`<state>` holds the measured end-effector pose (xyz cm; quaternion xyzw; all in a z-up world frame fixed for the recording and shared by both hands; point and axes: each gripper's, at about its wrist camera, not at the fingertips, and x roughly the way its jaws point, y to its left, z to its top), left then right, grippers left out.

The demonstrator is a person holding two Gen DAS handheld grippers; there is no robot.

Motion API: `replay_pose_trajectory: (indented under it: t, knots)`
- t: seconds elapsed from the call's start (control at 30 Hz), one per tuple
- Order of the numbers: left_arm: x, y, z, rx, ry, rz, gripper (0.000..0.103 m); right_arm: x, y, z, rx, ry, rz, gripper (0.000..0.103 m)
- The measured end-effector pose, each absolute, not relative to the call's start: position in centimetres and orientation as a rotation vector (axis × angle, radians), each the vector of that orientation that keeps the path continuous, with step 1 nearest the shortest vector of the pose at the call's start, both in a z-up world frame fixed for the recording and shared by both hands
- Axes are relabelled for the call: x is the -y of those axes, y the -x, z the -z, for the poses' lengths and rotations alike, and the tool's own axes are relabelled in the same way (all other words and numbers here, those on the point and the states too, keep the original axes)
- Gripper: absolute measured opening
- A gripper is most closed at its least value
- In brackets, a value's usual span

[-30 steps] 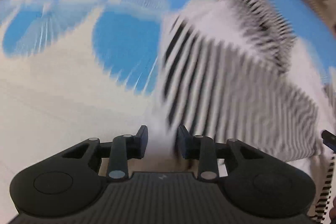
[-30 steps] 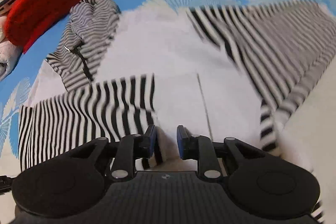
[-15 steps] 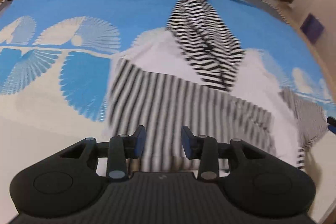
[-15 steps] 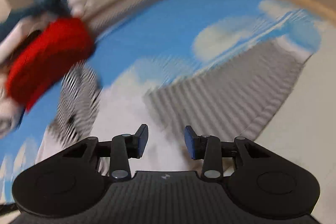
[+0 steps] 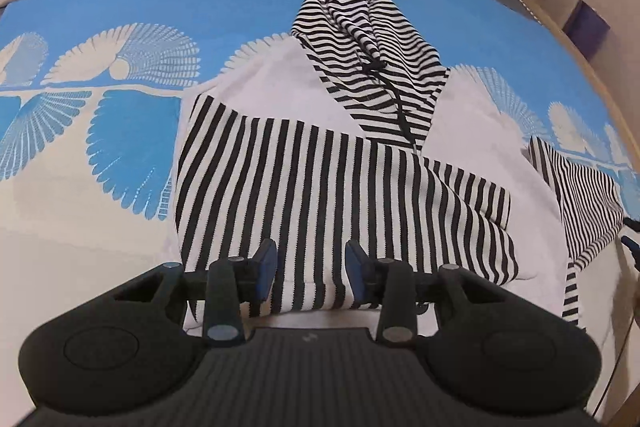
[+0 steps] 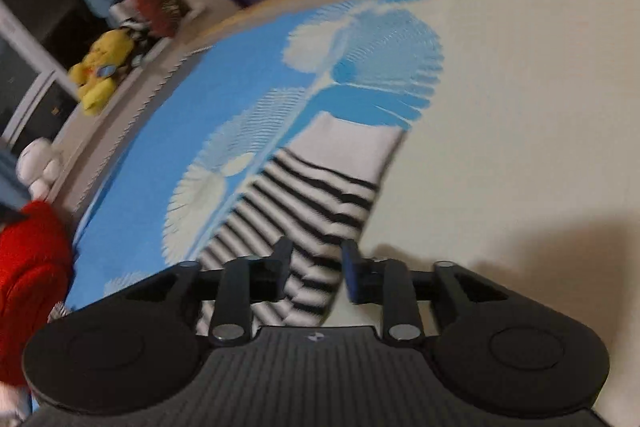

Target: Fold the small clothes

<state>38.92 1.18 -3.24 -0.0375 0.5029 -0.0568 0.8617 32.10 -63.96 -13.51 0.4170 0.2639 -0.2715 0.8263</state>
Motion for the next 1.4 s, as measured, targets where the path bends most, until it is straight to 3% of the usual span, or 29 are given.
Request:
replay_pose_trajectory:
  t: [0.13,0.17,0.2,0.23,0.43,0.63,0.73,0.77,0.8,0.93,1.03,1.1,1.13,1.2,1.4]
  knots:
    - [-1.7,-39.3,3.5,-1.057,0.071,0.105,0.042,64.8,-33.1,15.6,-0.534,-0.906,0.591,0.04]
    - [-2.0,-39.4,3.5,-1.057,0.074,0.1,0.042,64.8,-33.6,15.6,-0.531,-0.887,0.589,0.036]
    - [-2.3,-39.4,3.5,-1.059,0.076,0.094,0.042,64.8,-34.0,15.6,-0.534,-0.87,0.59,0.012]
    - [-2.7,-39.5,3.4,-1.059,0.079,0.088,0.042,64.7,-34.2,15.4,-0.536,-0.862,0.594,0.003]
    - [-5.4,-39.7,1.9,-1.021,0.145,0.04,0.042,59.5,-35.2,8.4,-0.377,-0.644,0.637,0.004]
    - [-8.7,-39.6,0.5,-0.992,0.24,-0.003,0.042,38.0,-36.2,-1.4,-0.204,-0.212,0.13,0.004]
    - [-10.4,-39.6,0.5,-0.997,0.285,-0.024,0.042,27.5,-35.3,-0.8,-0.329,-0.178,-0.235,0.012]
    - [-10.9,-39.6,0.6,-1.003,0.302,-0.025,0.042,25.1,-35.5,0.4,-0.439,-0.211,-0.363,0.024]
    - [-11.4,-39.6,0.8,-1.014,0.323,-0.018,0.042,22.8,-35.6,2.0,-0.557,-0.222,-0.476,0.027]
    - [-12.2,-39.8,1.6,-1.038,0.411,0.014,0.042,17.6,-33.2,5.8,-0.847,-0.074,-0.496,0.027]
    - [-12.4,-40.0,2.7,-1.055,0.454,0.028,0.042,18.8,-31.8,4.2,-0.899,-0.099,-0.429,0.035]
    - [-12.3,-40.1,3.6,-1.05,0.47,0.028,0.041,20.5,-31.6,2.8,-0.884,-0.116,-0.365,0.053]
    - [-12.2,-40.2,4.2,-1.047,0.476,0.035,0.041,21.4,-31.6,2.7,-0.861,-0.117,-0.32,0.055]
    - [-11.8,-40.6,5.8,-1.077,0.484,0.036,0.041,23.4,-32.0,3.6,-0.826,-0.103,-0.242,0.055]
    - [-9.7,-41.6,9.3,-1.13,0.409,0.028,0.041,31.8,-35.6,10.3,-1.013,-0.243,0.14,0.054]
